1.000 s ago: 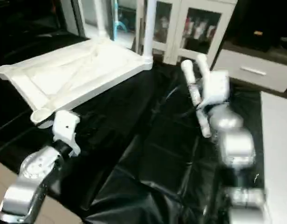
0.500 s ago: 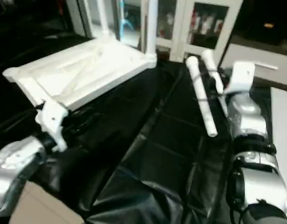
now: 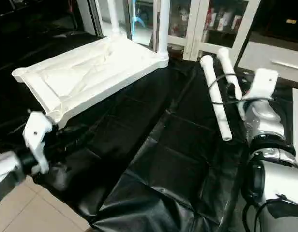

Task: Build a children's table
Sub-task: Pick table leg

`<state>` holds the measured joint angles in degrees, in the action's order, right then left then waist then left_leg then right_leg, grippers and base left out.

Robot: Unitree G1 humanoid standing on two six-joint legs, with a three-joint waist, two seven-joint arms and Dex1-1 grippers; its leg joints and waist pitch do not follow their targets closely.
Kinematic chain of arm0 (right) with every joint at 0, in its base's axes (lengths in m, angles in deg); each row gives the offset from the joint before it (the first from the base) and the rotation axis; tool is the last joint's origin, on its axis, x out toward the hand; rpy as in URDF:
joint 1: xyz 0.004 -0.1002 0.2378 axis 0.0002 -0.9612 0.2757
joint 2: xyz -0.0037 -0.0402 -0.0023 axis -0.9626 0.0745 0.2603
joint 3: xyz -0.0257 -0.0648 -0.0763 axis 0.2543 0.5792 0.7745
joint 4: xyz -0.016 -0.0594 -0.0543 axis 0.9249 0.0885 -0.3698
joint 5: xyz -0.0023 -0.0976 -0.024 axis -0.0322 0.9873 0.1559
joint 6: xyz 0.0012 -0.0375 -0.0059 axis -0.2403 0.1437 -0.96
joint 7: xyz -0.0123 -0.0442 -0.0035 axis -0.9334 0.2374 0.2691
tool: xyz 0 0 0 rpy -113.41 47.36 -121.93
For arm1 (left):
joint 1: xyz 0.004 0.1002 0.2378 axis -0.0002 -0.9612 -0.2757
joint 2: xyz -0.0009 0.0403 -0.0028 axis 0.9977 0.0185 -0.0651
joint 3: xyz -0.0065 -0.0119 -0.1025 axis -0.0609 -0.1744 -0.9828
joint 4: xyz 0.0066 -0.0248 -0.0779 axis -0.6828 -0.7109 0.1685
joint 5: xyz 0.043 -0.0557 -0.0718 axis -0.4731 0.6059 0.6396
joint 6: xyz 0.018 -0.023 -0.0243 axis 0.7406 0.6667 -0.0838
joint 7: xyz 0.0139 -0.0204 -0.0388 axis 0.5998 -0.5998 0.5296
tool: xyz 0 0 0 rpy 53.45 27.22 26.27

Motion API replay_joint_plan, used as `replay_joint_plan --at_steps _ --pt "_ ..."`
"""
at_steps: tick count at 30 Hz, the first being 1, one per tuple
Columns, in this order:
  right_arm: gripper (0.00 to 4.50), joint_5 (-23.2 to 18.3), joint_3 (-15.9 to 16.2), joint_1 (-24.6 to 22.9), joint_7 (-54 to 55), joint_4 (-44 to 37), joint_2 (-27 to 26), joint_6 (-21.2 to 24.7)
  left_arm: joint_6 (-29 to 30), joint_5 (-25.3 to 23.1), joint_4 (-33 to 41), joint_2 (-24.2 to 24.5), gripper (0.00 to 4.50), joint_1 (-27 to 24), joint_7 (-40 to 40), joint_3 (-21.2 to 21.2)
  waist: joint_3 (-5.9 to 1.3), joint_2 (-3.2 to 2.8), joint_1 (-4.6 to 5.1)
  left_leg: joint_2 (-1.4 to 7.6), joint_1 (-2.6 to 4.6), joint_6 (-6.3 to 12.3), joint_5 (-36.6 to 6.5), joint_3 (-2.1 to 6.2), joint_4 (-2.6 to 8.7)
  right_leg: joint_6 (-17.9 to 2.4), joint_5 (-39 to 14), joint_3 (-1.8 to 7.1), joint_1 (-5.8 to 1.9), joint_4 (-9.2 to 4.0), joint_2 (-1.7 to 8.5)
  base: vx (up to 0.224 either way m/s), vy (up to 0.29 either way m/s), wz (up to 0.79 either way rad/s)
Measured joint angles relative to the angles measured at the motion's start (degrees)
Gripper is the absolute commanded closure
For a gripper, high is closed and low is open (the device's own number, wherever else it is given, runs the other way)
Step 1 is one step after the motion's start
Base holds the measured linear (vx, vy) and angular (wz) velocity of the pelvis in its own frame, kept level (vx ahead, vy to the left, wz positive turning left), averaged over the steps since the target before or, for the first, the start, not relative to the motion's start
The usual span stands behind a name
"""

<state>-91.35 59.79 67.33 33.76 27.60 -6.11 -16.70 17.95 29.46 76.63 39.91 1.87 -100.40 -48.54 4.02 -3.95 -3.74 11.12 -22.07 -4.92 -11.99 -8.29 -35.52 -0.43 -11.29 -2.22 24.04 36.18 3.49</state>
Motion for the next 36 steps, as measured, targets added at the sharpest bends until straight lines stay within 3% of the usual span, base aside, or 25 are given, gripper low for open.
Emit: replay_joint_plan --at_steps 5,14,36 --pt "0.04 1.4 4.2 0.0 -12.9 0.0 0.5 4.1 4.3 5.5 5.5 1.8 3.20 -1.6 -2.8 0.3 0.22 0.20 0.04 0.27 -0.15 0.06 0.0 -0.05 0.00 0.0 0.0 -0.02 0.04 -0.05 -0.06 0.000 0.000 0.00" --pt "0.04 7.4 10.3 0.0 -16.5 0.2 1.4 8.5 6.2 6.4 6.2 4.4 3.20 0.1 -4.9 3.8 0.35 -0.16 -1.54 0.75 0.00 -0.01 0.1 -0.67 -0.02 0.0 0.0 -0.14 0.04 -0.03 -0.07 0.000 0.000 0.00" --pt "1.85 7.2 10.3 -0.1 -17.3 0.4 1.2 19.8 6.2 7.2 5.9 7.4 3.20 0.4 -6.5 4.7 0.14 -0.11 -1.61 0.75 0.02 0.02 0.1 -0.77 -0.11 0.0 0.0 -0.09 -0.04 0.05 -0.07 0.000 0.000 0.00"
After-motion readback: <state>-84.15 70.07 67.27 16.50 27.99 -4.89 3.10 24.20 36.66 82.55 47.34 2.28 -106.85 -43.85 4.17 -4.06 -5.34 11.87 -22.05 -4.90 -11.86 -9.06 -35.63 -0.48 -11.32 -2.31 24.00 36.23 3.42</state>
